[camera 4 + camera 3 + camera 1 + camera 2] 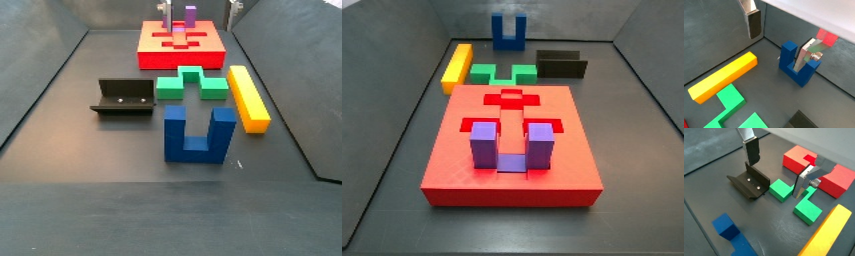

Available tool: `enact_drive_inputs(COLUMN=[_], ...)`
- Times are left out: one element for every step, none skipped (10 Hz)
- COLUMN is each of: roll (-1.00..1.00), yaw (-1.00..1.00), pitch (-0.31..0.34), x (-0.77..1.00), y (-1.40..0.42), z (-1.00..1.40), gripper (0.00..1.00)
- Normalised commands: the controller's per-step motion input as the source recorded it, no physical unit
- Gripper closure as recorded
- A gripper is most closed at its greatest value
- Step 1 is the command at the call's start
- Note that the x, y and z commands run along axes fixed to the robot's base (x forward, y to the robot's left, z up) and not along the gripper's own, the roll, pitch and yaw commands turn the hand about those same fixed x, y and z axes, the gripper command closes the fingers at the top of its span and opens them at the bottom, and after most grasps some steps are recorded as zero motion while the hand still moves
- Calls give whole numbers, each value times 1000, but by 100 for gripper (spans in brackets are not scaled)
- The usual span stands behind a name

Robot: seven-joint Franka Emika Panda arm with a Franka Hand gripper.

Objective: Pick up the blue object. Move up. Move to above the board. Insert the blue object.
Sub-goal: Pick up the blue object.

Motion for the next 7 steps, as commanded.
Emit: enact_drive_inputs(roll=[-76,-106,-97,-113,-103,-89,-96], yaw=[-163,-74,-51,-37,-34,0,0], pitch=[94,254,246,244,229,243,247], x=[254,566,560,557,563,577,586], y=[254,566,597,594,609,623,614], z=[-17,3,23,20,0,0,0], gripper=[0,0,0,0,0,0,0])
